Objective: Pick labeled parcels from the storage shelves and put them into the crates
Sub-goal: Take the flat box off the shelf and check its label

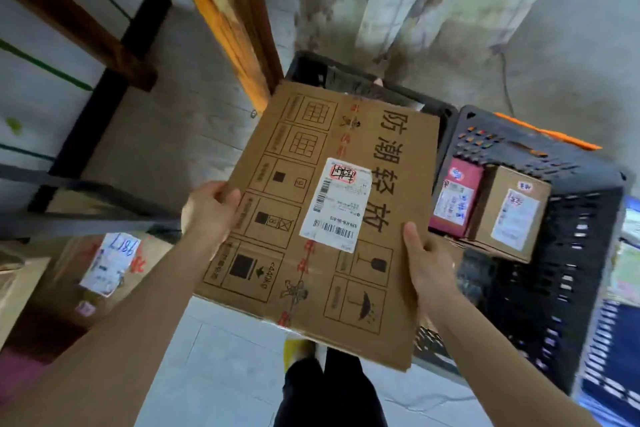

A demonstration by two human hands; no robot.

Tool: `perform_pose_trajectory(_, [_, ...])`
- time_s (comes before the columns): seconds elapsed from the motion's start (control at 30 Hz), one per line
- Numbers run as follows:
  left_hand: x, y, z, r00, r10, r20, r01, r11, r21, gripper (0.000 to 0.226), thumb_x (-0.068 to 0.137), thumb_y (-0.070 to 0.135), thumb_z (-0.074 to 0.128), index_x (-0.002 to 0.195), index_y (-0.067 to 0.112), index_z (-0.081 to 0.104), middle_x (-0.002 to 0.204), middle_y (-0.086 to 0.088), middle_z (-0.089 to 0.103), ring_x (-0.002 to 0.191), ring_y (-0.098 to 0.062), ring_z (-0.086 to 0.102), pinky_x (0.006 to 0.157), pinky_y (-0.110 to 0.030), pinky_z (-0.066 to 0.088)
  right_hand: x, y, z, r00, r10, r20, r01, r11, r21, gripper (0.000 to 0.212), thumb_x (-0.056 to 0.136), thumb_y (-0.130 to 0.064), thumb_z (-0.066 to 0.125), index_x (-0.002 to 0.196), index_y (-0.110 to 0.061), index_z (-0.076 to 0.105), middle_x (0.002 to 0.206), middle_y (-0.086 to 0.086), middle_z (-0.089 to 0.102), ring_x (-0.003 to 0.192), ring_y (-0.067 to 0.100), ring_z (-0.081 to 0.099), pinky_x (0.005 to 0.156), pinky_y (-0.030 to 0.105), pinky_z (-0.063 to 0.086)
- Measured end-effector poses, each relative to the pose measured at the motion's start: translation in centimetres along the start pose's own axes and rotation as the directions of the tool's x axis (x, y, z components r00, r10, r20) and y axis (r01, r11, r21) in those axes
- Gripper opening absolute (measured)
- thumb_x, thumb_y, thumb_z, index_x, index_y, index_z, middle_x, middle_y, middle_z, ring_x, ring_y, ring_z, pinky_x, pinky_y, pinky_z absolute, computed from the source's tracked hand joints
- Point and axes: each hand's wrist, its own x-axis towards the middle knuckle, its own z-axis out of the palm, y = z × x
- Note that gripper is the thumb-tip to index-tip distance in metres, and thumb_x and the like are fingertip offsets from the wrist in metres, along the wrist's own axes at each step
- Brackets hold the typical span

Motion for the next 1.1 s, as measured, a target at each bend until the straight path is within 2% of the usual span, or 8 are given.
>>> perform_pose_trajectory(0.07, [1.4, -0.2, 1.9, 1.000, 0.020, -0.018, -0.019, 0.999, 0.041, 0.028, 0.095, 0.019, 0.048, 0.120, 0.012, 0.058, 0.109, -0.012, 0.066, 0.081, -0.023, 0.055, 0.072, -0.032, 0.043, 1.8, 0.8, 1.0, 1.000, 0.018, -0.026, -0.017, 0.999, 0.031, 0.040, 0.094, -0.042, 0.043, 0.113, -0.009, 0.057, 0.105, 0.010, 0.067, 0.095, 0.027, 0.063, 0.083, 0.039, 0.051])
perform_pose_trajectory(0.2, [3.4, 0.0, 4.1, 0.994, 0.107, -0.016, -0.102, 0.976, 0.191, 0.029, 0.096, 0.021, 0.044, 0.123, 0.012, 0.052, 0.115, -0.015, 0.062, 0.103, -0.036, 0.057, 0.086, -0.040, 0.043, 4.4, 1.4, 2.4, 0.993, 0.007, -0.120, -0.009, 1.000, -0.009, 0.034, 0.096, -0.035, 0.042, 0.102, -0.005, 0.055, 0.089, 0.006, 0.063, 0.078, 0.018, 0.059, 0.059, 0.026, 0.043])
perform_pose_trajectory(0.5, [5.8, -0.7, 7.5, 0.988, 0.151, -0.014, -0.149, 0.984, 0.096, 0.041, 0.093, 0.019, 0.051, 0.134, 0.011, 0.046, 0.132, -0.010, 0.053, 0.120, -0.031, 0.051, 0.096, -0.038, 0.041, 8.1, 0.7, 4.0, 0.948, -0.218, -0.231, 0.165, 0.959, -0.231, 0.031, 0.093, -0.024, 0.050, 0.118, -0.005, 0.054, 0.109, 0.007, 0.062, 0.093, 0.020, 0.057, 0.086, 0.035, 0.050])
perform_pose_trajectory(0.63, [6.8, -2.1, 9.6, 0.960, 0.225, 0.166, -0.244, 0.964, 0.105, 0.042, 0.095, 0.015, 0.048, 0.134, 0.004, 0.041, 0.144, -0.012, 0.041, 0.127, -0.029, 0.045, 0.103, -0.038, 0.040, 9.1, 1.4, 4.7, 0.955, -0.272, -0.116, 0.206, 0.892, -0.402, 0.025, 0.095, -0.010, 0.042, 0.118, -0.005, 0.050, 0.112, 0.005, 0.056, 0.101, 0.021, 0.054, 0.081, 0.027, 0.041])
perform_pose_trajectory(0.77, [6.0, -3.6, 10.9, 0.950, 0.180, 0.255, -0.211, 0.972, 0.099, 0.019, 0.097, 0.012, 0.042, 0.112, 0.007, 0.052, 0.103, -0.007, 0.049, 0.095, -0.022, 0.052, 0.073, -0.022, 0.037, 9.0, 1.9, 6.2, 0.990, -0.130, 0.056, 0.140, 0.828, -0.542, 0.016, 0.098, -0.009, 0.034, 0.103, -0.006, 0.048, 0.092, 0.009, 0.052, 0.067, 0.017, 0.046, 0.052, 0.026, 0.034])
perform_pose_trajectory(0.9, [4.2, -4.2, 11.1, 0.949, 0.094, 0.302, -0.117, 0.991, 0.058, 0.042, 0.100, 0.022, 0.037, 0.139, 0.007, 0.037, 0.107, -0.014, 0.059, 0.079, -0.019, 0.059, 0.058, -0.005, 0.044, 8.3, 2.2, 6.4, 0.993, -0.081, 0.082, 0.114, 0.803, -0.585, 0.025, 0.097, -0.008, 0.033, 0.072, -0.012, 0.036, 0.072, 0.001, 0.039, 0.056, 0.012, 0.034, 0.047, 0.025, 0.026])
perform_pose_trajectory(1.0, [2.7, -4.4, 10.3, 0.952, 0.115, 0.284, -0.123, 0.992, 0.010, 0.043, 0.099, 0.026, 0.038, 0.141, 0.015, 0.036, 0.130, -0.015, 0.054, 0.096, -0.021, 0.057, 0.073, -0.024, 0.045, 6.6, 1.3, 6.1, 0.993, -0.049, 0.111, 0.104, 0.823, -0.559, 0.012, 0.097, -0.011, 0.036, 0.104, -0.010, 0.047, 0.089, -0.002, 0.049, 0.081, 0.022, 0.056, 0.058, 0.029, 0.043])
perform_pose_trajectory(1.1, [0.6, -3.9, 8.5, 0.962, 0.130, 0.238, -0.133, 0.991, -0.007, 0.041, 0.098, 0.025, 0.040, 0.137, 0.013, 0.041, 0.132, -0.012, 0.054, 0.091, -0.020, 0.060, 0.071, -0.030, 0.052, 4.0, -0.5, 5.9, 0.987, -0.062, 0.147, 0.133, 0.832, -0.539, 0.043, 0.097, -0.011, 0.039, 0.140, -0.009, 0.035, 0.130, 0.006, 0.052, 0.119, 0.024, 0.052, 0.093, 0.035, 0.044])
